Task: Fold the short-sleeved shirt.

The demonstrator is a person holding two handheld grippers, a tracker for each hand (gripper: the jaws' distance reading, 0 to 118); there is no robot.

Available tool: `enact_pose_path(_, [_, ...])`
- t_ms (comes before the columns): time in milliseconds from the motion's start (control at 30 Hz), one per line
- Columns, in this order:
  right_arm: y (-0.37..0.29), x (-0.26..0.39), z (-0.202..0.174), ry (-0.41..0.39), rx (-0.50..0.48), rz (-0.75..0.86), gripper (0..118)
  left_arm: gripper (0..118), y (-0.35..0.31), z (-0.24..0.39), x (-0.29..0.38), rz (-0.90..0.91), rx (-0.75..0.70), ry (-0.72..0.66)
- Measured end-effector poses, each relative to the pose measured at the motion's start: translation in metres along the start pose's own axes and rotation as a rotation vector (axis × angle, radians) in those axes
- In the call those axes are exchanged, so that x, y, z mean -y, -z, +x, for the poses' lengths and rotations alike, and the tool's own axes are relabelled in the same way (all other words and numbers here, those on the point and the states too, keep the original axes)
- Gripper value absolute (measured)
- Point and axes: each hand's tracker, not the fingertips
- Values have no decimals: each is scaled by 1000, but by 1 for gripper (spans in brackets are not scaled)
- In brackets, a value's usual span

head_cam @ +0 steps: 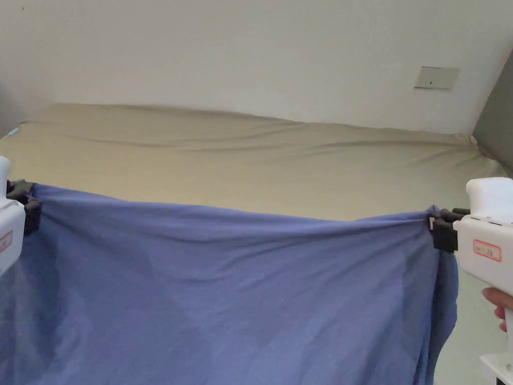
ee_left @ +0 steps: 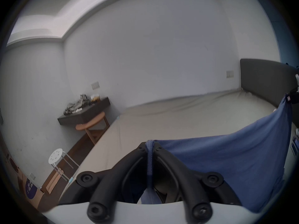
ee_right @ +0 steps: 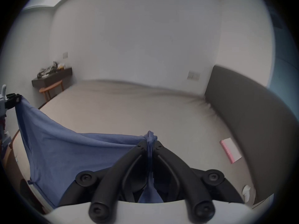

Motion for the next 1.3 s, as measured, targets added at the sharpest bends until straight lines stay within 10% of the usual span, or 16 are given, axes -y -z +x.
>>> enact_pose_path(733, [-220, -124, 35, 25, 185, 523, 4, 3, -162, -32, -161, 417, -54, -71])
enact_pose_path(1300, [-151, -213, 47, -76, 275, 625, 4, 3, -86, -36, -243, 389, -35, -111])
